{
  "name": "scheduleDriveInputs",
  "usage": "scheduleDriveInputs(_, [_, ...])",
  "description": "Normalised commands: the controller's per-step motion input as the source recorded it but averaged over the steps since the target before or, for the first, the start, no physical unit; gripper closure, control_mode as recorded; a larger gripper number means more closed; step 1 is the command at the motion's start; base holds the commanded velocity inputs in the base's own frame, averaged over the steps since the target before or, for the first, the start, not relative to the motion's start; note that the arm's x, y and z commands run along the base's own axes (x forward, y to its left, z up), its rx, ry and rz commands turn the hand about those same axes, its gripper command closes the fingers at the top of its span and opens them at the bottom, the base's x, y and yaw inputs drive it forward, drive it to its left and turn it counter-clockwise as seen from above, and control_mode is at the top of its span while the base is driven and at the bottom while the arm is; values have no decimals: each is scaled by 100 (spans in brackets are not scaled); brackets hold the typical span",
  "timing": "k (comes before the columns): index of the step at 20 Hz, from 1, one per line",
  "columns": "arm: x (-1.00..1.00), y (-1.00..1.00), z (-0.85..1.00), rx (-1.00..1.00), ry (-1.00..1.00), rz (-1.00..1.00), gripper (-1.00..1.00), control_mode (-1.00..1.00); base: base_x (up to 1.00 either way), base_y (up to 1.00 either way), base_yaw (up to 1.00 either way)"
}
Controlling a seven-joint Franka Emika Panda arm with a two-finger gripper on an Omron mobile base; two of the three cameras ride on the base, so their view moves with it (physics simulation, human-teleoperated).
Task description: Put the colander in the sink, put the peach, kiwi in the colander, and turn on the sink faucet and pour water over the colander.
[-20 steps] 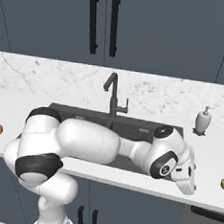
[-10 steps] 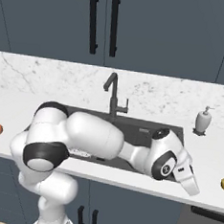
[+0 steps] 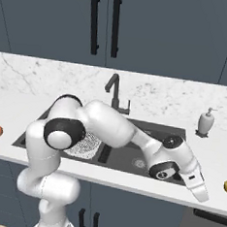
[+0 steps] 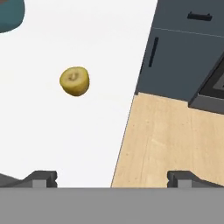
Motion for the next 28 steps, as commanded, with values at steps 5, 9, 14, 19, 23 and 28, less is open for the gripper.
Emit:
scheduleDriveInputs(5, [0, -35, 1, 1, 0, 6, -100, -100, 0, 0, 0])
scheduleDriveInputs(9, [0, -44, 16, 8, 0, 8, -100, -100, 0, 0, 0])
scheduleDriveInputs(14, [7, -28, 33, 4, 1, 10, -100, -100, 0, 0, 0])
scheduleDriveInputs(19, [27, -6, 26, 0, 8, 13, -100, -100, 0, 0, 0])
scheduleDriveInputs(23, [37, -15, 23, 0, 13, 13, -100, -100, 0, 0, 0])
scheduleDriveInputs(28, [27, -33, 11, 0, 14, 5, -100, -100, 0, 0, 0])
